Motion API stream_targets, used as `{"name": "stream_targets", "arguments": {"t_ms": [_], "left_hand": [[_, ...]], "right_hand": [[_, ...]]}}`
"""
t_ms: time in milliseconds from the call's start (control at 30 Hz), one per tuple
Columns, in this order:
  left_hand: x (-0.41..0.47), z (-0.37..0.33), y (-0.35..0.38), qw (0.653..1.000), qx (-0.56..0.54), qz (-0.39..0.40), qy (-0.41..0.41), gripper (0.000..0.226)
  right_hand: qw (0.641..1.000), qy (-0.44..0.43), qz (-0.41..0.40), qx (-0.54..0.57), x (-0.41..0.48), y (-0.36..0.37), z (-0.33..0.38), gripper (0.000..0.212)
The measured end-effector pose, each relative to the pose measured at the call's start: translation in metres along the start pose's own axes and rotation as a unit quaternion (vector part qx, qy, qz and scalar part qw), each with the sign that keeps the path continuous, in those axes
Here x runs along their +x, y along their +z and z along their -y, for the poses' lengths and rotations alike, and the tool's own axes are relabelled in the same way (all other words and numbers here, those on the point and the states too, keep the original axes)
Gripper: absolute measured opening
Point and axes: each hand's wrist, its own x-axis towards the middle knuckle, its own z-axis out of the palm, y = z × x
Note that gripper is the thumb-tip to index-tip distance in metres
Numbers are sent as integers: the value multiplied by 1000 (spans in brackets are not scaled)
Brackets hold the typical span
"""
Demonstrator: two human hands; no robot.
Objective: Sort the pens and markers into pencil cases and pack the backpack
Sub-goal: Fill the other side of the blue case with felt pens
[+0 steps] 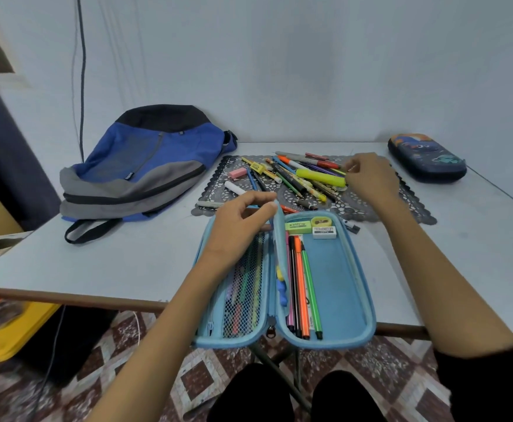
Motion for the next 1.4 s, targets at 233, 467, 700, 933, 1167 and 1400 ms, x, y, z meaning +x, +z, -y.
{"name": "stream_targets", "arguments": {"t_ms": [233, 467, 700, 933, 1167, 1400], "left_hand": [[0, -2, 1, 1000, -15, 4, -2, 21], [2, 0, 0, 1000, -24, 9, -1, 20], [1, 0, 1, 1000, -28, 10, 2, 21], [2, 1, 0, 1000, -29, 9, 2, 20], [2, 3, -1, 1000, -27, 8, -8, 19], [2, 4, -1, 1000, -17, 9, -14, 32]], "right_hand": [[957, -56, 145, -245, 27, 26, -39, 55], [977, -57, 51, -200, 21, 38, -48, 38], [981, -51, 38, -182, 22, 41, -52, 43], [983, -22, -58, -175, 22, 37, -52, 25], [993, 35, -105, -44, 23, 37, -52, 18], [850, 21, -197, 488, 11, -9, -2, 6]]}}
